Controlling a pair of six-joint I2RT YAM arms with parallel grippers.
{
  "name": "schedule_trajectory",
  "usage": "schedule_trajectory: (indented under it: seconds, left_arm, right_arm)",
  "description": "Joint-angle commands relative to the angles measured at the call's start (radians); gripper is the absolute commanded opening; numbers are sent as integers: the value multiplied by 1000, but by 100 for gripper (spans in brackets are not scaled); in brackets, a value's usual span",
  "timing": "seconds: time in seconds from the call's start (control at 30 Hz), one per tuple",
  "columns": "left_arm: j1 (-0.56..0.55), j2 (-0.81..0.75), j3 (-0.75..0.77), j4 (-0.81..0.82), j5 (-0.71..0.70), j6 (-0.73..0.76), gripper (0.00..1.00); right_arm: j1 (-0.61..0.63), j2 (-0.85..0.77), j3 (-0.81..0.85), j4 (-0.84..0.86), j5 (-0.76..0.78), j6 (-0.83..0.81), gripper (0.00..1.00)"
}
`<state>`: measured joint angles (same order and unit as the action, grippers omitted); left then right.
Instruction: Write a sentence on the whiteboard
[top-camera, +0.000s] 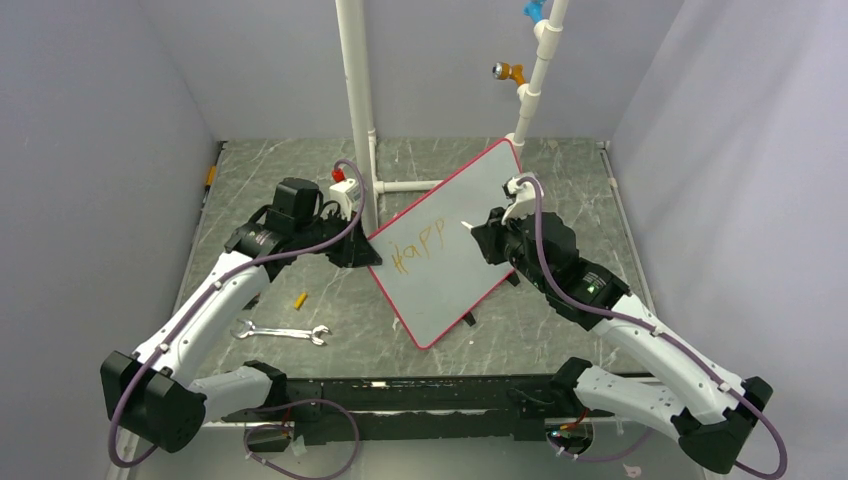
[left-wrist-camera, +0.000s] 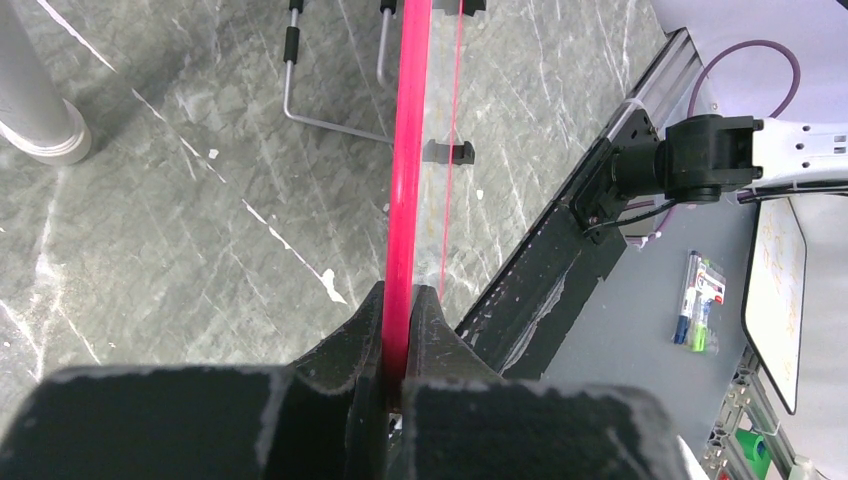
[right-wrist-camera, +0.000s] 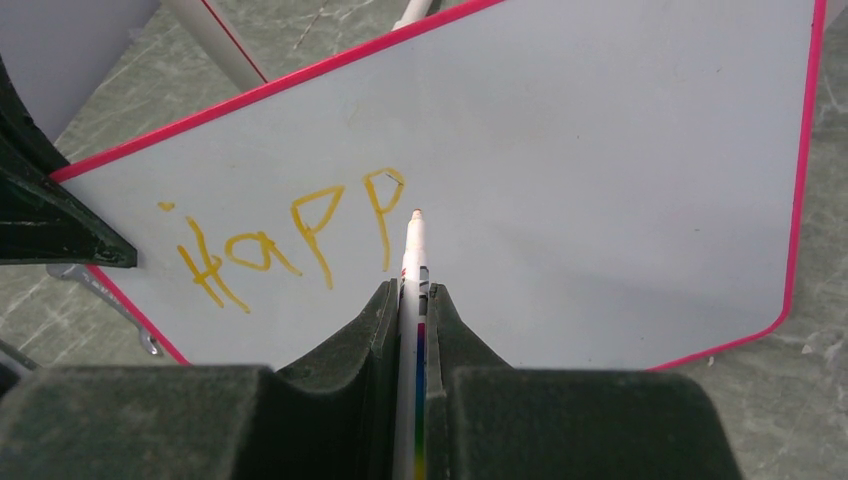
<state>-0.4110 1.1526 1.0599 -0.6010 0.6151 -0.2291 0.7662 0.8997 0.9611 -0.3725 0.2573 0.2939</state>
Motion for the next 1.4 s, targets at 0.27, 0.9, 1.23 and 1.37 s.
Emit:
schedule_trajectory:
  seconds: [0.27, 0.9, 1.23, 1.37]
  left_arm:
    - [-3, -11, 3, 55, -285, 169, 0]
    - [-12, -17, 2, 52, -294, 172, 0]
    - [-14, -12, 4, 53, -296, 172, 0]
    - [-13, -9, 4, 53, -295, 172, 0]
  right_arm:
    - [-22, 58, -34, 181, -8, -61, 0]
    - [-53, 169, -38, 251, -43, -52, 0]
    - [-56, 164, -111, 238, -69, -28, 0]
    - [-56, 142, -152, 228, -74, -10, 0]
